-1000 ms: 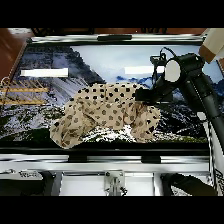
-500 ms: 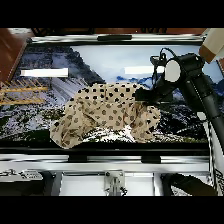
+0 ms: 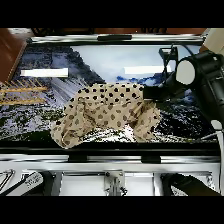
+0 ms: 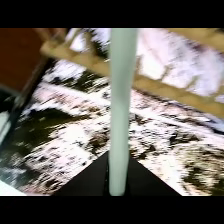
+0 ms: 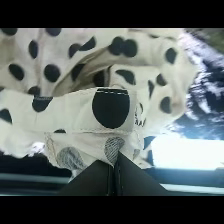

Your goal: Fold the shirts.

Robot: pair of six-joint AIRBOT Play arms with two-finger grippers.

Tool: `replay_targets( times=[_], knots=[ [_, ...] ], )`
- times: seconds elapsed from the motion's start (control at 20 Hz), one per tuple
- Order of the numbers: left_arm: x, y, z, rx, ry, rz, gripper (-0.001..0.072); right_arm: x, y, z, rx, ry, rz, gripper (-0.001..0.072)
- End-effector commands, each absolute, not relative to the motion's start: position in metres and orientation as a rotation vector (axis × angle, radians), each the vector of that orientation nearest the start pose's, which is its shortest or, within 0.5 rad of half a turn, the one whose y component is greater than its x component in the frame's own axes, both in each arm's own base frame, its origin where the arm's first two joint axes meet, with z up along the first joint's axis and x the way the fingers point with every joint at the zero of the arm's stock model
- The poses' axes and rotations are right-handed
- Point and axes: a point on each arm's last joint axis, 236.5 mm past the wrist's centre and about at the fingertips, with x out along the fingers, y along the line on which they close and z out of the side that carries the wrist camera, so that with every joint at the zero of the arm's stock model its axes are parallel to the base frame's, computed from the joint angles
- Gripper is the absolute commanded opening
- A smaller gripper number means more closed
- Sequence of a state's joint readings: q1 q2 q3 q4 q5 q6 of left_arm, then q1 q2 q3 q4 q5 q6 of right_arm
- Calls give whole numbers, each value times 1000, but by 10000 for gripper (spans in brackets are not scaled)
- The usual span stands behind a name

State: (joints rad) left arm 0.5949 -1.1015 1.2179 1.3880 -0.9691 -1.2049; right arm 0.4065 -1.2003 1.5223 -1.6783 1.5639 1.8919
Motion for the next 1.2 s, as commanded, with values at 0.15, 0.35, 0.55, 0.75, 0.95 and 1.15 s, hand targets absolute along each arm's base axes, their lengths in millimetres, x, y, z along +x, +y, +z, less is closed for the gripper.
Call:
replay_targets(
  times=[0.15,0.35,0.55,0.75,0.95,1.15],
  knots=[
    [291,-64,150,271,1015,-402,38,344,68,170,-122,1094,-103,54],
    [212,-96,134,586,1167,-517,38,347,56,174,-146,1073,-150,54],
    [138,-106,130,803,1225,-692,38,344,54,174,-151,1085,-156,54],
    [93,-116,109,857,1201,-847,38,347,55,175,-151,1073,-154,54],
    [74,-141,76,946,1149,-978,38,349,56,175,-148,1064,-147,54],
    [91,-185,48,790,1128,-925,39,347,62,174,-142,1074,-124,54]
  ],
)
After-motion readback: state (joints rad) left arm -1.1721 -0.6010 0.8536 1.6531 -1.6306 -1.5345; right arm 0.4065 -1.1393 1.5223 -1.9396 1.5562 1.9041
